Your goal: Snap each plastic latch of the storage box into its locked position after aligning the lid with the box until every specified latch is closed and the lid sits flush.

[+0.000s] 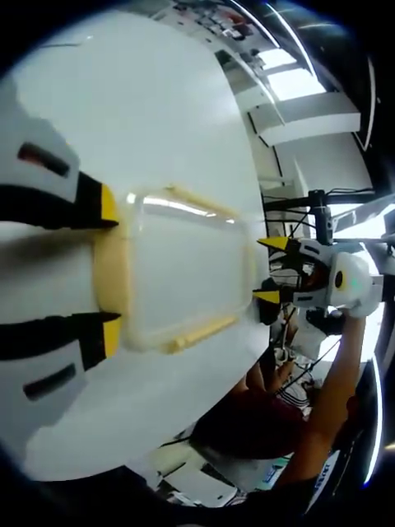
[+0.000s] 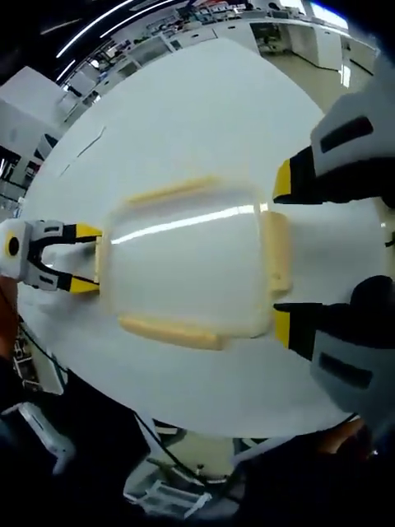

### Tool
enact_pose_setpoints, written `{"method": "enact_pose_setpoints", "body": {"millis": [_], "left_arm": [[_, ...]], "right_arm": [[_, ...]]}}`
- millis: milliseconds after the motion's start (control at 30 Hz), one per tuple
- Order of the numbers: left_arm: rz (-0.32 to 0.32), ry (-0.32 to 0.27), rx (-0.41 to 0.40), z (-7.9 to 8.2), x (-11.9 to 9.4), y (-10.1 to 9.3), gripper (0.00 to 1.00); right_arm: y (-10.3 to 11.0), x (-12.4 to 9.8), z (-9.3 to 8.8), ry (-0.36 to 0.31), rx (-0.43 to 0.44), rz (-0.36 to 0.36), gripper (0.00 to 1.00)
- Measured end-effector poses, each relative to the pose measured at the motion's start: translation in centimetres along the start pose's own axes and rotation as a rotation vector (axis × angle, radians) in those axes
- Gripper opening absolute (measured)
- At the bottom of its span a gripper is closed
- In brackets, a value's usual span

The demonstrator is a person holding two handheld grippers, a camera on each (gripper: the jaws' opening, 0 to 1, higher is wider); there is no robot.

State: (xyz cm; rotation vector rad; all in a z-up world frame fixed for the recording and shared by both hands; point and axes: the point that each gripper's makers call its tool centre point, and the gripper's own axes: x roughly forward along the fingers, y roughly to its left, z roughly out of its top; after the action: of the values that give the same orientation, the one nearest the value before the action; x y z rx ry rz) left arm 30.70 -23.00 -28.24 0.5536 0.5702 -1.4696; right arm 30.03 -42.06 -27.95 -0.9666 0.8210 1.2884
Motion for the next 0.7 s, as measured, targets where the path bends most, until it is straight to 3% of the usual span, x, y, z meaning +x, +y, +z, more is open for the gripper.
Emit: {"method": "enact_pose_setpoints", "body": {"millis": [267,433,700], "left_arm": [[-0.004,0.002,0.003,0.0,-0.1,-0.2,0.39],[-0.005,0.003,0.003,0.0,-0.1,-0.2,0.39],[-0.010,-0.007,0.006,0.0,-0.2,-0.3,0.39]], "right_arm": [[0.3,0.3,0.2,0.030,-0.011,0.066,0.46],[0.2,0.5,0.0,0.063,-0.029,0.105,0.37],[0.8,1.2,0.1,0.062,0.012,0.141,0.40]]}}
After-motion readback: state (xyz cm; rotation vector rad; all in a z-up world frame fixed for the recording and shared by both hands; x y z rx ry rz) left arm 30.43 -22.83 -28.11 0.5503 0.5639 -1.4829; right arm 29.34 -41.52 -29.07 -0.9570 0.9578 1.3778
